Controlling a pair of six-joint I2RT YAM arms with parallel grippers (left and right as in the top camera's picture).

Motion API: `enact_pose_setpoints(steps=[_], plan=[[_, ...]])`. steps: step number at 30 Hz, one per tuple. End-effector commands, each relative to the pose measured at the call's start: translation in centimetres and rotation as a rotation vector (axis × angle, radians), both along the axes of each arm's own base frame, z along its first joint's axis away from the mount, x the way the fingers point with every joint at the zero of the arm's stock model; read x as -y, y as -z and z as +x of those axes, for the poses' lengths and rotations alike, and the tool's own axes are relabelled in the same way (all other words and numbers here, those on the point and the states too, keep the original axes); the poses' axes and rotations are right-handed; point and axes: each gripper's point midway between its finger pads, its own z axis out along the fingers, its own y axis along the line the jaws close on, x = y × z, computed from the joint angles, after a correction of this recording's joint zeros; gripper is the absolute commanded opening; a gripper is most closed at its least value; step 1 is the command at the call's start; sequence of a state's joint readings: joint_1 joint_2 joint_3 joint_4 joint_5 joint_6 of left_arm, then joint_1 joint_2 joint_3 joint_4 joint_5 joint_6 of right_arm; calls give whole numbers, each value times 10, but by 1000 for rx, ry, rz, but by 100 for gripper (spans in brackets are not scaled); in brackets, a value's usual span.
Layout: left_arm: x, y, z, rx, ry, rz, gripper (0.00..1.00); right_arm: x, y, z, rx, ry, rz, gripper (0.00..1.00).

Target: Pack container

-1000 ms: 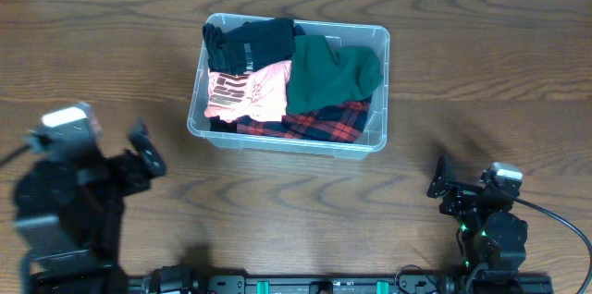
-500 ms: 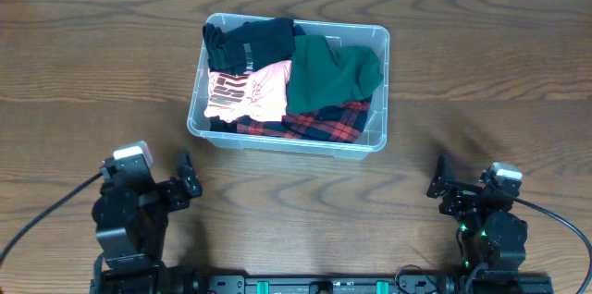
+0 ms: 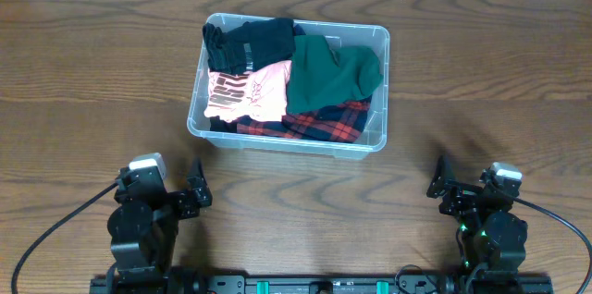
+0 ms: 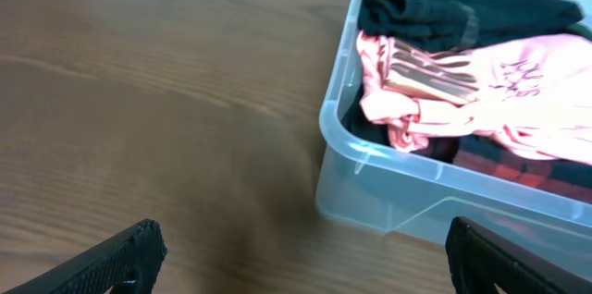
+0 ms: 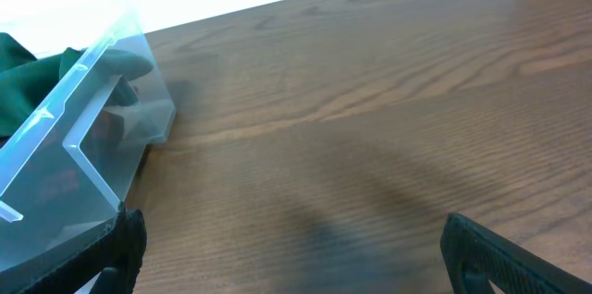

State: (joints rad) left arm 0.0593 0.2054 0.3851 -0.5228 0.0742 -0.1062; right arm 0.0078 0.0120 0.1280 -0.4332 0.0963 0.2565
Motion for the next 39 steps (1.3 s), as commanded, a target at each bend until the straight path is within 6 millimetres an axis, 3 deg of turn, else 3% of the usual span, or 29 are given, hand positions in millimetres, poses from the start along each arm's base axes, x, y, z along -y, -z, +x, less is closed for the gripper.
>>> enact_pose_setpoints(steps=[1, 14, 30, 39], plan=[[0, -1, -1, 28, 0, 7, 98, 1, 0, 0, 5, 8, 13, 99], [2, 11, -6, 71, 4, 9, 98, 1, 0, 0, 5, 8, 13, 99], [3, 8, -7, 101, 19, 42, 98, 1, 0, 0, 5, 7, 13, 99], [2, 34, -1, 65, 14, 43, 98, 1, 0, 0, 5, 8, 13, 99]])
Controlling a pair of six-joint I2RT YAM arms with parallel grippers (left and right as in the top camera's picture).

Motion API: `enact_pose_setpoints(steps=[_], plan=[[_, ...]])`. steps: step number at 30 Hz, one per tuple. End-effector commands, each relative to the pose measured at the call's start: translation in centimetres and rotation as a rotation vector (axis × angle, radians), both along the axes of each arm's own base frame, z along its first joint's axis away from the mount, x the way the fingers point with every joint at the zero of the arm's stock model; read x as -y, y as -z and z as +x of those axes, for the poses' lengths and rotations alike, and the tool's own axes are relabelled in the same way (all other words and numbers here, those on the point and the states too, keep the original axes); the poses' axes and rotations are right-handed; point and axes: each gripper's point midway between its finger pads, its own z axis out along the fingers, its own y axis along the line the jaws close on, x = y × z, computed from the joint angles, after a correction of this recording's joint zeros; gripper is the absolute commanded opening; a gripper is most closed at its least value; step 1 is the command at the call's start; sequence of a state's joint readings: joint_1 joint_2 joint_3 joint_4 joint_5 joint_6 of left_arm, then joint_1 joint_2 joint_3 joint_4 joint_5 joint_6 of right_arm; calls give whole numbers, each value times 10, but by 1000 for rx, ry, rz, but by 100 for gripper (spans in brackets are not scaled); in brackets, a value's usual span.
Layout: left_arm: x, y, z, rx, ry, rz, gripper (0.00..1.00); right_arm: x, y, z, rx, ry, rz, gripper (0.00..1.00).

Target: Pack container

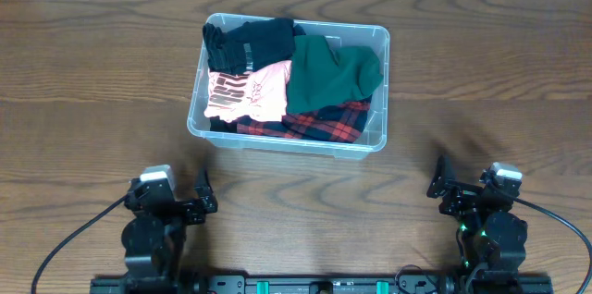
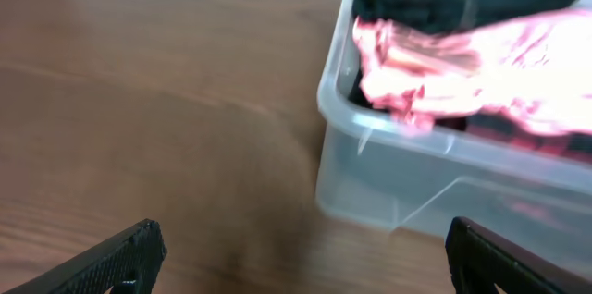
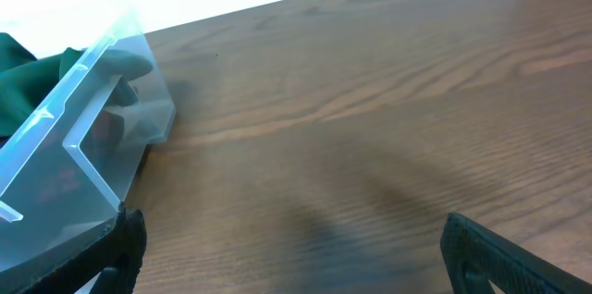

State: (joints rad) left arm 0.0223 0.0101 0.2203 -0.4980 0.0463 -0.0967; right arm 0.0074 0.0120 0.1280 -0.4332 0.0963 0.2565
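A clear plastic container [image 1: 198, 120] sits mid-table. It holds folded clothes: a black garment [image 1: 248, 42], a pink one [image 1: 245, 91], a green one [image 1: 331, 70] and a red plaid one [image 1: 319, 126]. My left gripper [image 1: 200, 194] is open near the front edge, left of the box, nothing between its fingers. My right gripper [image 1: 437, 181] is open at the front right, also with nothing in it. The left wrist view shows the container [image 2: 388, 183] with the pink garment [image 2: 462, 63], blurred. The right wrist view shows the container's corner [image 3: 83, 146] at left.
Bare brown wooden table [image 1: 481, 63] surrounds the box on all sides. Black cables [image 1: 65, 229] run from both arm bases at the front edge.
My left arm has drawn back a little toward the front edge and its wrist view is now blurred. The right arm and the clothes have not moved.
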Motion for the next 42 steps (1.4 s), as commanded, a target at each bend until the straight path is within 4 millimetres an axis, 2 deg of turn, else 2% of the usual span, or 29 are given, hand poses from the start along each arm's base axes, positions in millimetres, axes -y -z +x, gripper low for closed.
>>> enact_pose_setpoints(steps=[1, 7, 14, 42], plan=[[-1, 3, 3, 12, -1, 21, 98, 1, 0, 0, 5, 7, 13, 99], [-1, 12, 3, -7, -1, 20, 98, 1, 0, 0, 5, 7, 13, 99], [-1, 32, 3, -51, -1, 20, 98, 1, 0, 0, 5, 7, 13, 99], [-1, 32, 3, -52, -1, 19, 98, 1, 0, 0, 5, 7, 13, 99]])
